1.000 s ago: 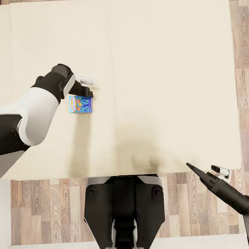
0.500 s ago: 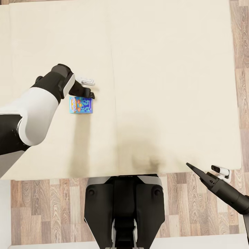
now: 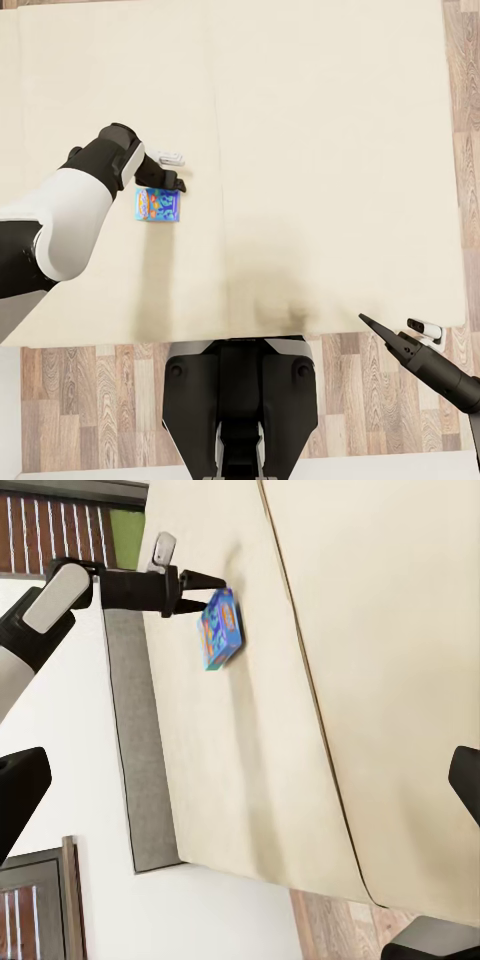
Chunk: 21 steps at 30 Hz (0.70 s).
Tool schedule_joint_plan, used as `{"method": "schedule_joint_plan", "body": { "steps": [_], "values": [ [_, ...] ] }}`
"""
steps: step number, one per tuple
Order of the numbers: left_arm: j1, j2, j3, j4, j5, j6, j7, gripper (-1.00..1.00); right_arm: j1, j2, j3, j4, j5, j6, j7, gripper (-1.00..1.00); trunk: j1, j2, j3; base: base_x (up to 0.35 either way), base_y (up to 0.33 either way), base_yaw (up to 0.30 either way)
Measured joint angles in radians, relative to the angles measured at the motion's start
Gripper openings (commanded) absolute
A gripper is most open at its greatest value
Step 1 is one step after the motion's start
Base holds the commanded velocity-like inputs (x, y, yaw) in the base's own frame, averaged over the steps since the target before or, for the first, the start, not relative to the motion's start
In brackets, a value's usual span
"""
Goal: Put all the toys in the child's room - the three board games (two on the bed and one on the table), the two jigsaw puzzles on the table, and the tennis ball on the table - inside the toy box on the table in the child's room.
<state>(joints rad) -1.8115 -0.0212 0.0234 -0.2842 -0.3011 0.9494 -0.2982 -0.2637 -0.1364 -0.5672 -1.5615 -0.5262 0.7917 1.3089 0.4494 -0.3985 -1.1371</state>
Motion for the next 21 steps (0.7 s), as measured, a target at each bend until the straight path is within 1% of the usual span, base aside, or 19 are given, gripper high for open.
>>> {"method": "schedule_joint_plan", "body": {
  "steps": [12,21],
  "values": [
    [0.0,0.0,-0.001,0.001,-0.001,0.019,-0.011,1.0,0.0,0.0,0.0,0.0,0.001,0.001,-0.001,1.0,0.0,0.0,0.0,0.0,0.0,0.0],
    [0.0,0.0,-0.001,0.001,-0.001,0.023,-0.012,1.0,0.0,-0.001,0.0,0.0,0.002,0.001,-0.002,1.0,0.0,0.0,0.011,0.0,0.0,0.0]
  ]
}}
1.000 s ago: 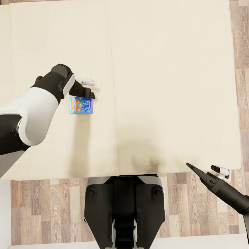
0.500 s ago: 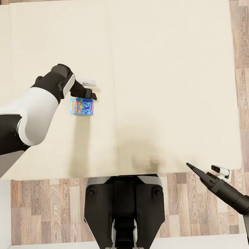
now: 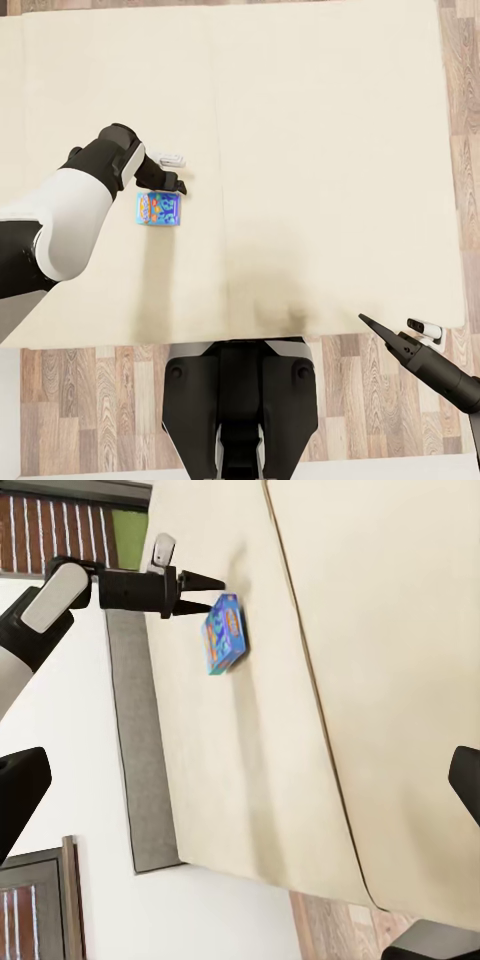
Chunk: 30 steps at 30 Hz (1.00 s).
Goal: Put all the toys in the child's room - the three board games (two on the bed and one on the table), the two jigsaw puzzles on the table, and the tennis ball on the table - inside the toy box on the table in the child's room.
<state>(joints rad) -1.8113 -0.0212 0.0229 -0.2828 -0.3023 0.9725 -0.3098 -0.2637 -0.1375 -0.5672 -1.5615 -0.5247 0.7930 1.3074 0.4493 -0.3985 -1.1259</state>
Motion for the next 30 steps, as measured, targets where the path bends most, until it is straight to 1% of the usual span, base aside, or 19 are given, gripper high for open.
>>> {"method": "schedule_joint_plan", "body": {
  "steps": [22,30],
  "values": [
    [0.002,0.002,0.002,0.009,0.002,0.008,0.001,1.0,0.0,0.001,0.0,0.0,0.0,0.0,-0.004,1.0,0.0,0.0,0.007,0.0,0.0,0.0],
    [0.013,0.005,0.002,0.009,0.003,0.003,0.003,1.0,0.0,0.0,0.0,0.0,0.0,0.0,-0.006,1.0,0.0,0.0,0.008,0.0,0.0,0.0]
  ]
}}
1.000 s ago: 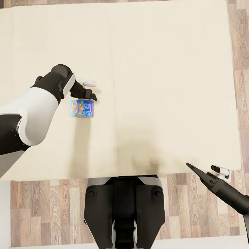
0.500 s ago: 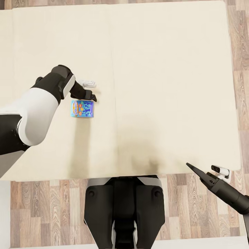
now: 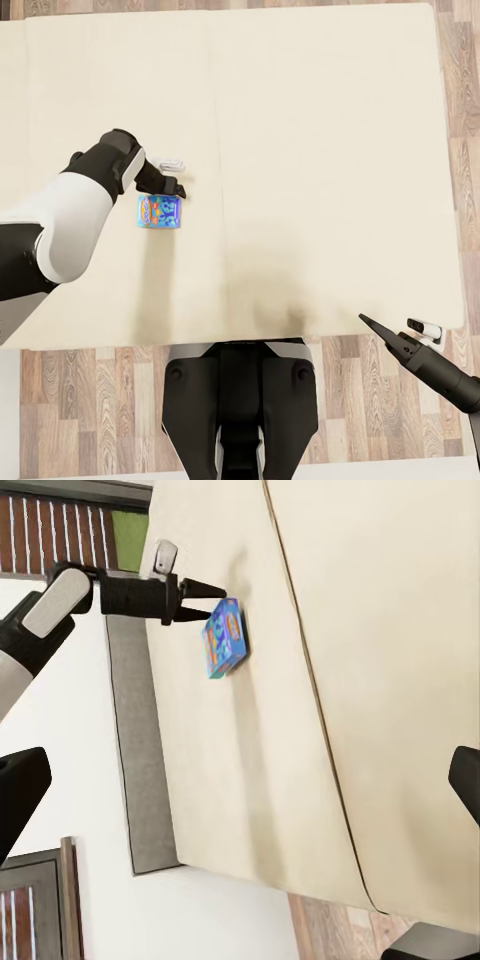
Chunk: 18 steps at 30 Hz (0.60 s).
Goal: Put all the toys in the child's room - the three board games (two on the bed and one on the table), the two jigsaw puzzles on the table, and the tennis ball on the table - inside the toy box on the table in the child's room.
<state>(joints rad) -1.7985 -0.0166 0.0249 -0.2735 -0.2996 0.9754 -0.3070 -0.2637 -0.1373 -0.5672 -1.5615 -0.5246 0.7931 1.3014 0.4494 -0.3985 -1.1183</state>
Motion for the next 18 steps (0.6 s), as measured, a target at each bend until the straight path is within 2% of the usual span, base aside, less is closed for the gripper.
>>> {"method": "schedule_joint_plan", "body": {
  "steps": [18],
  "values": [
    [0.033,0.002,0.0,0.0,0.001,-0.003,-0.001,1.0,0.0,0.0,0.0,0.0,0.0,0.0,0.0,1.0,0.0,0.0,0.0,0.0,0.0,0.0]
  ]
}}
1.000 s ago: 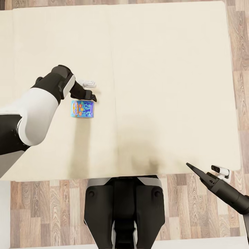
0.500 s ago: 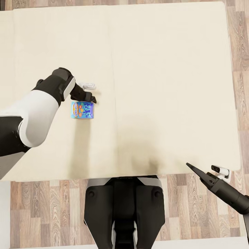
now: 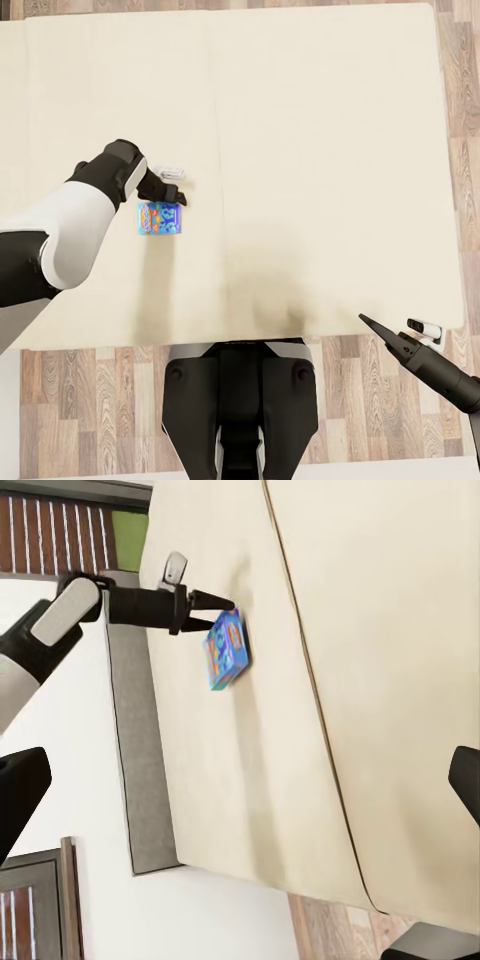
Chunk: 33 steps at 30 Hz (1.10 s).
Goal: Put all the toys in the child's room - the three board games (two on the bed and one on the table), the two jigsaw puzzles on the table, and the tennis ball on the table - inside the toy box on the table in the child's room.
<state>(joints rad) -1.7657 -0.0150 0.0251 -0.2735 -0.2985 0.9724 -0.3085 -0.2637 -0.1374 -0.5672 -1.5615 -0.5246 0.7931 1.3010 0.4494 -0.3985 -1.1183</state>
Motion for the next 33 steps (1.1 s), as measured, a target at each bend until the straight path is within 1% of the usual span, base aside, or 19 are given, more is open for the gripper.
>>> {"method": "schedule_joint_plan", "body": {
  "steps": [8,15,25,33],
  "values": [
    [0.013,0.0,0.002,0.0,0.001,0.005,-0.005,1.0,0.0,0.0,0.0,0.0,0.0,0.0,0.0,1.0,0.0,0.0,0.0,0.0,0.0,0.0],
    [0.014,0.0,0.002,0.0,-0.003,0.008,-0.039,1.0,0.0,0.0,0.0,0.0,0.0,0.0,0.0,1.0,0.0,0.0,0.004,0.0,0.0,-0.04],
    [0.014,0.0,0.001,0.0,-0.005,0.008,-0.044,1.0,0.0,0.0,0.0,0.0,0.0,0.0,0.0,1.0,0.0,0.0,0.018,0.0,0.0,-0.074],
    [0.014,0.0,-0.001,0.0,-0.007,0.008,-0.043,1.0,0.0,0.0,0.0,0.0,0.0,0.0,0.0,1.0,0.0,0.0,0.021,0.0,0.0,-0.013]
  ]
}}
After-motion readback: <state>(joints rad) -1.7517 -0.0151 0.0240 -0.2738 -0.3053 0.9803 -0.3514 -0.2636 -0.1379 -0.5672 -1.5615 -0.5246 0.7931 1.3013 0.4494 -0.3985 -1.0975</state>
